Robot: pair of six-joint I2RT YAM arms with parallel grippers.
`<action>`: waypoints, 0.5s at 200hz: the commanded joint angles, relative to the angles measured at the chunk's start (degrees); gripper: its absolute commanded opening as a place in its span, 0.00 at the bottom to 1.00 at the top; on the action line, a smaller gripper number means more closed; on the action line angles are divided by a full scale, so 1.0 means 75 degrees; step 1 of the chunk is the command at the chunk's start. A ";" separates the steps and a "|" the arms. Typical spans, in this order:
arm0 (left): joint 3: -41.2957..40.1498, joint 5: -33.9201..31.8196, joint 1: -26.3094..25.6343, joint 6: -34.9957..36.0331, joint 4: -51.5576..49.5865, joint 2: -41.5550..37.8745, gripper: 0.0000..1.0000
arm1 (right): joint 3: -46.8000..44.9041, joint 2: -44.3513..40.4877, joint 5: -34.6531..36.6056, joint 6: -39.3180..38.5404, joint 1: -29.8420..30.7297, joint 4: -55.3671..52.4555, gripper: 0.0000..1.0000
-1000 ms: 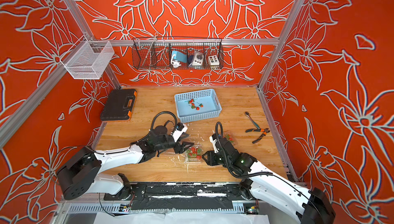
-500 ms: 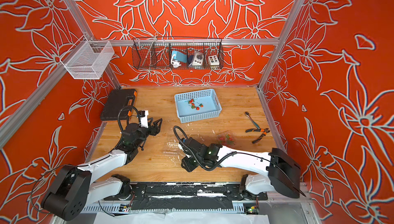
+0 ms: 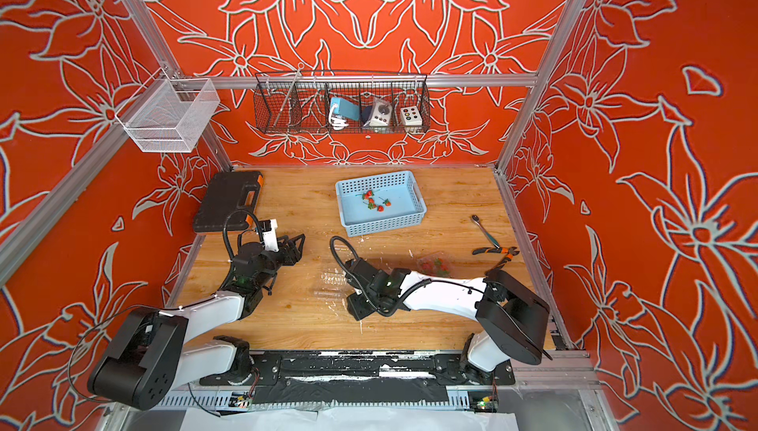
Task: Pack strawberries into containers
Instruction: Move the packing box to the center of the board.
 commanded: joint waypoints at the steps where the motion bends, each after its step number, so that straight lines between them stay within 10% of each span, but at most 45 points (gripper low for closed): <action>1: 0.0151 0.0453 0.0035 -0.0123 0.0383 0.0185 0.67 | -0.0327 -0.0400 0.0326 -0.0101 -0.0724 -0.0284 0.49; 100: 0.0096 0.0705 -0.0326 -0.0178 0.0620 0.0551 0.67 | 0.1708 -0.1198 0.0258 -0.1953 -0.2518 -0.1768 0.51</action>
